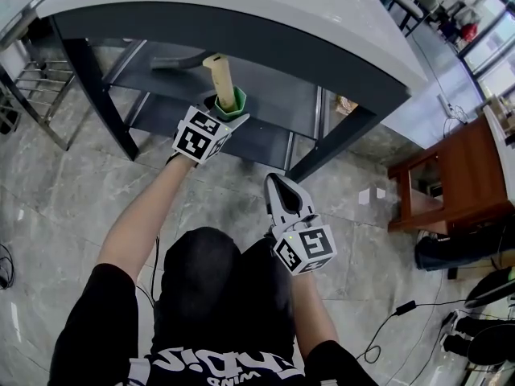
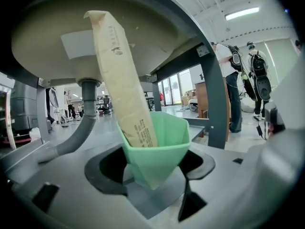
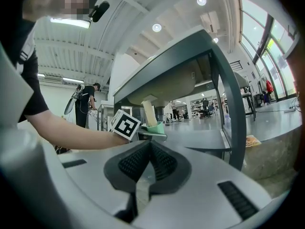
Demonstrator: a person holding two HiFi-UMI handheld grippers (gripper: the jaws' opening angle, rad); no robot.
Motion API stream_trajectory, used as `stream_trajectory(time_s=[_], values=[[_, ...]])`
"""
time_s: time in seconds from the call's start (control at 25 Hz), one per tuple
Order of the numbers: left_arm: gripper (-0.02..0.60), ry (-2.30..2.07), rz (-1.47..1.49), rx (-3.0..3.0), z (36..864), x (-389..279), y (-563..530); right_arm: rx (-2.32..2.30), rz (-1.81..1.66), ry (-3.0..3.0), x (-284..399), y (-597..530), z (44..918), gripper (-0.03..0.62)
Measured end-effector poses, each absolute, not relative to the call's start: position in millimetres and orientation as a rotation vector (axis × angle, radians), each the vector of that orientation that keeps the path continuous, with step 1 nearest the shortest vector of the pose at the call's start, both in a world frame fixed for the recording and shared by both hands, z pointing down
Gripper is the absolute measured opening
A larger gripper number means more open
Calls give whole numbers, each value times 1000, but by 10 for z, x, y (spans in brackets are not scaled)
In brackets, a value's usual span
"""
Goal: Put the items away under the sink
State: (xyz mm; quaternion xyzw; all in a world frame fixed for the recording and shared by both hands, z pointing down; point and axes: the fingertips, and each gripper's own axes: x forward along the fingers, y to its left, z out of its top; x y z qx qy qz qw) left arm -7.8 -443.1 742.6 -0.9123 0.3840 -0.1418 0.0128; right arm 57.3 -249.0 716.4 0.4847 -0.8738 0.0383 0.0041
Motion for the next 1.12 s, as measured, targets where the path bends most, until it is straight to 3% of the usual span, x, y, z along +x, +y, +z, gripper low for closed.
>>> stream_trajectory(time_s=[1.12], values=[[331,1363,-289,-2826,7345,51,-4881,1535,155,-2717,547,-2622,7267,18]])
